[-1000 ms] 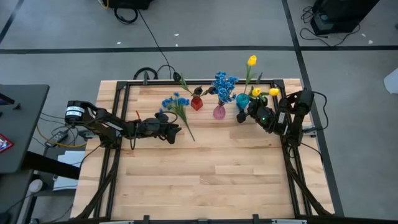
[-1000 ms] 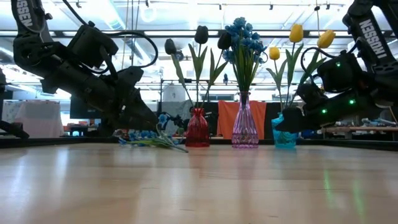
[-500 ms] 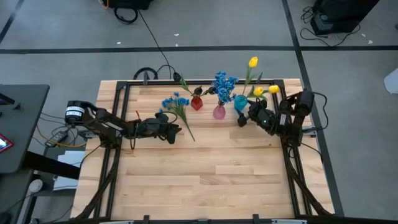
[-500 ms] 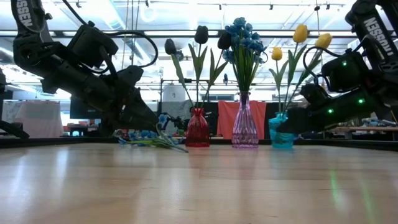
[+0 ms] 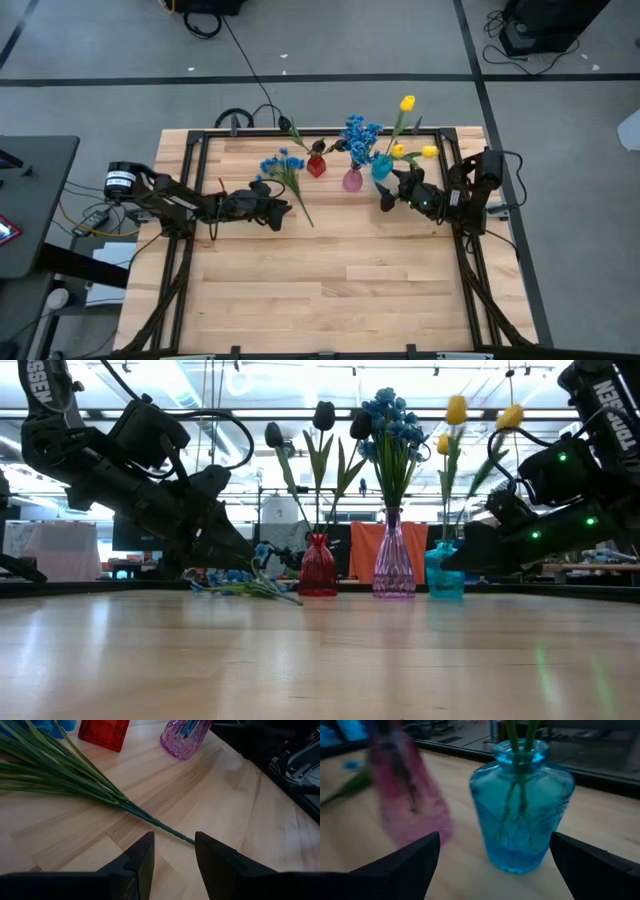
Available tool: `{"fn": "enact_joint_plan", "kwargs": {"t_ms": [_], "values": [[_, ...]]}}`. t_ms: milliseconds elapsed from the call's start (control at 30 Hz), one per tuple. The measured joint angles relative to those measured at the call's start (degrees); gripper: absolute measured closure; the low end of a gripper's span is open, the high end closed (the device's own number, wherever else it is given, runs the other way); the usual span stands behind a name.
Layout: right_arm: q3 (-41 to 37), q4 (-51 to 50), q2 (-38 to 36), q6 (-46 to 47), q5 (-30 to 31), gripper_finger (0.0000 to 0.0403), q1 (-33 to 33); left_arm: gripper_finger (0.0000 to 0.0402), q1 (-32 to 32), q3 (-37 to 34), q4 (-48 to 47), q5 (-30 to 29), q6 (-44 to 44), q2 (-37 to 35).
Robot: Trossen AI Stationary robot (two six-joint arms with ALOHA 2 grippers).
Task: Sort flowers into vase by color
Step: Move the pink vase to the center of the table
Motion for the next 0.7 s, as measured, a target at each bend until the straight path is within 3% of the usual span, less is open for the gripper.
{"fn": "enact_joint_plan", "kwargs": {"t_ms": [300,533,700], "values": [[2.27,0.11,0.00,1.33,-5.50,0.0034,6.70,0.0254,0.01,0.00,0.00,0.00,0.00,0.00],[7.23,-2.34,0.02,-8.08,-2.73,0.0045,11.73,0.0254,0.00,0.00,0.01,-0.02,0.02,0.00],[12.90,-8.19,0.02,-13.80,1.36,0.0048,11.20,0.0254,0.00,0.00,0.12,-0.02,1.07,0.00]]}}
